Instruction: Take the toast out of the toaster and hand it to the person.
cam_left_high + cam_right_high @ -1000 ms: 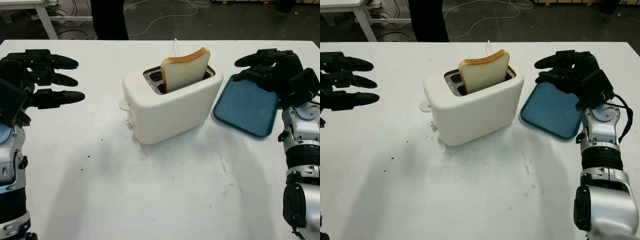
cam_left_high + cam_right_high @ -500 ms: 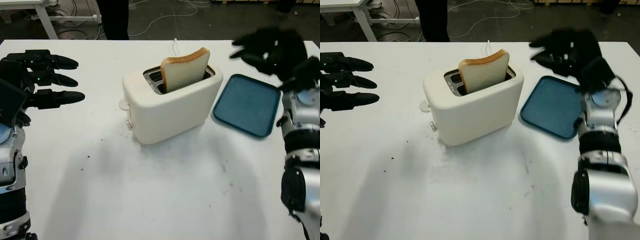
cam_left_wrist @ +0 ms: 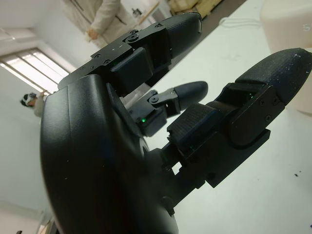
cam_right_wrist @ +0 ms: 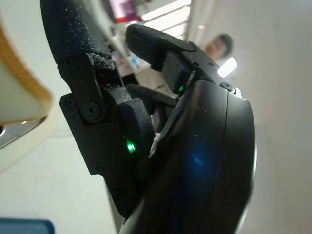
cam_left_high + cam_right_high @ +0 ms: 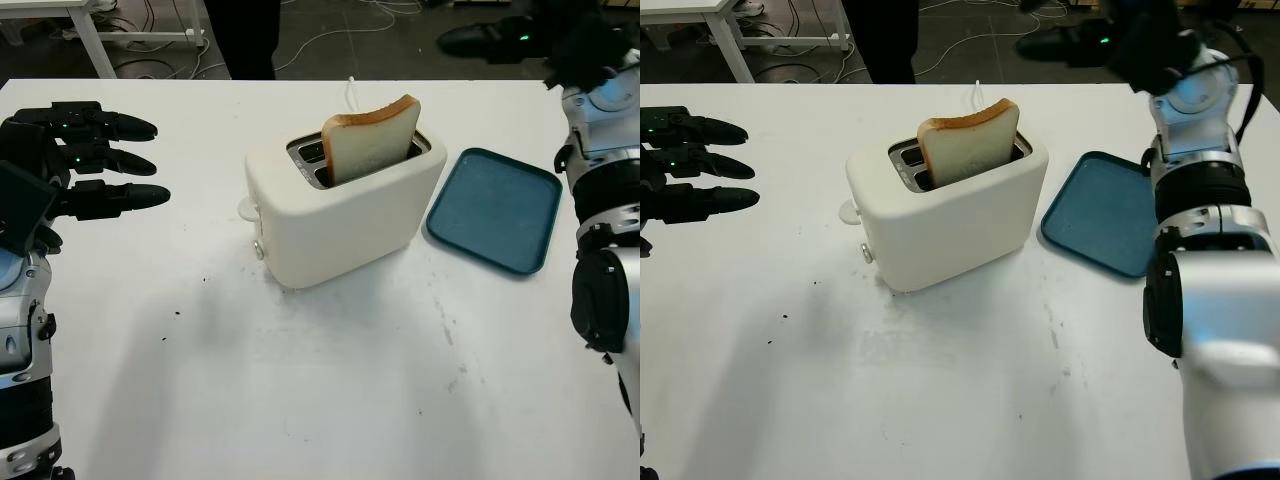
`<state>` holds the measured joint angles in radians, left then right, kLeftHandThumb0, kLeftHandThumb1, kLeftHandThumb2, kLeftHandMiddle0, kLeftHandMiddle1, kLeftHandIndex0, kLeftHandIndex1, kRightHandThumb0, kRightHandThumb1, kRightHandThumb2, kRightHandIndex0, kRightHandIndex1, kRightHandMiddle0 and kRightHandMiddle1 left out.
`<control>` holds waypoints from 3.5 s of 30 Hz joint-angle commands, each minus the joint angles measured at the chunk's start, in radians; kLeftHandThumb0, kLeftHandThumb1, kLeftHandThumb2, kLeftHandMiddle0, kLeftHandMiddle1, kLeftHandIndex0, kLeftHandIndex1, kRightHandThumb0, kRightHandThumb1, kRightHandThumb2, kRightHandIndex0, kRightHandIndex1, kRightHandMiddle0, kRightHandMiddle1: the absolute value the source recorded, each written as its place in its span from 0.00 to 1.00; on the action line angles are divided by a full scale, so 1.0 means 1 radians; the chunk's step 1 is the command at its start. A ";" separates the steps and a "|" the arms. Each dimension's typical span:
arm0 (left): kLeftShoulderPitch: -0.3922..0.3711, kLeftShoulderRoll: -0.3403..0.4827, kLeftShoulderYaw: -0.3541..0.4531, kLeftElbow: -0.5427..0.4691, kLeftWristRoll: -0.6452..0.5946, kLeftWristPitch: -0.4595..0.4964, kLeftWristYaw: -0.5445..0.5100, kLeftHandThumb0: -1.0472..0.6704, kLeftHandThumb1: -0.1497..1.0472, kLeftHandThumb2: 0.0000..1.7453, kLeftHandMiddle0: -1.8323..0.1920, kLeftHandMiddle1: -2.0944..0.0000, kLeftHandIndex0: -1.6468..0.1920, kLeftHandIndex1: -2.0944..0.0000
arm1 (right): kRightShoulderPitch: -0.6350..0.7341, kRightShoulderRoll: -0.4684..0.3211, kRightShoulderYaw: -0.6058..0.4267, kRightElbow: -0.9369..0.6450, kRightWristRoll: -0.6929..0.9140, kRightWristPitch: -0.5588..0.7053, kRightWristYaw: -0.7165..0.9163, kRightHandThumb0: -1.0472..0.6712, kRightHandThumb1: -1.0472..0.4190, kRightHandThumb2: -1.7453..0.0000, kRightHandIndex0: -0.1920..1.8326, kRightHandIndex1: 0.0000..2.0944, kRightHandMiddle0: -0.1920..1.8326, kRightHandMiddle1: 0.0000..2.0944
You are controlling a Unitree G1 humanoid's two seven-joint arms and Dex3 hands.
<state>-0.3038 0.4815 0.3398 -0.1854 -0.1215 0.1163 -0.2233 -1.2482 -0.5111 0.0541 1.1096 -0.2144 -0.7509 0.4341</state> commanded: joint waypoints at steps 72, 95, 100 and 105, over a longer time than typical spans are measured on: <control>0.026 -0.015 0.005 -0.011 -0.007 0.004 0.011 0.04 0.40 0.00 0.33 0.74 0.27 0.83 | 0.123 -0.085 0.293 -0.519 -0.389 0.158 -0.009 0.25 0.09 0.88 0.65 0.73 0.61 0.66; 0.019 -0.010 -0.001 -0.005 -0.007 0.006 0.005 0.05 0.39 0.00 0.34 0.72 0.28 0.81 | -0.037 -0.027 0.082 -0.179 -0.039 0.195 0.076 0.42 0.09 0.93 0.64 0.83 0.55 0.83; 0.019 -0.008 -0.003 -0.002 -0.001 0.002 0.005 0.05 0.40 0.00 0.34 0.72 0.28 0.81 | -0.074 -0.044 0.039 -0.109 0.006 0.210 0.095 0.43 0.09 0.89 0.65 0.83 0.56 0.83; 0.020 -0.012 0.000 -0.004 -0.010 0.010 0.005 0.05 0.40 0.00 0.34 0.72 0.28 0.81 | -0.101 -0.054 0.005 -0.046 0.023 0.264 0.067 0.43 0.09 0.89 0.64 0.83 0.56 0.83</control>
<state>-0.2861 0.4741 0.3396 -0.1946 -0.1221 0.1316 -0.2193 -1.3240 -0.5538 0.0794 1.0461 -0.2111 -0.5230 0.5174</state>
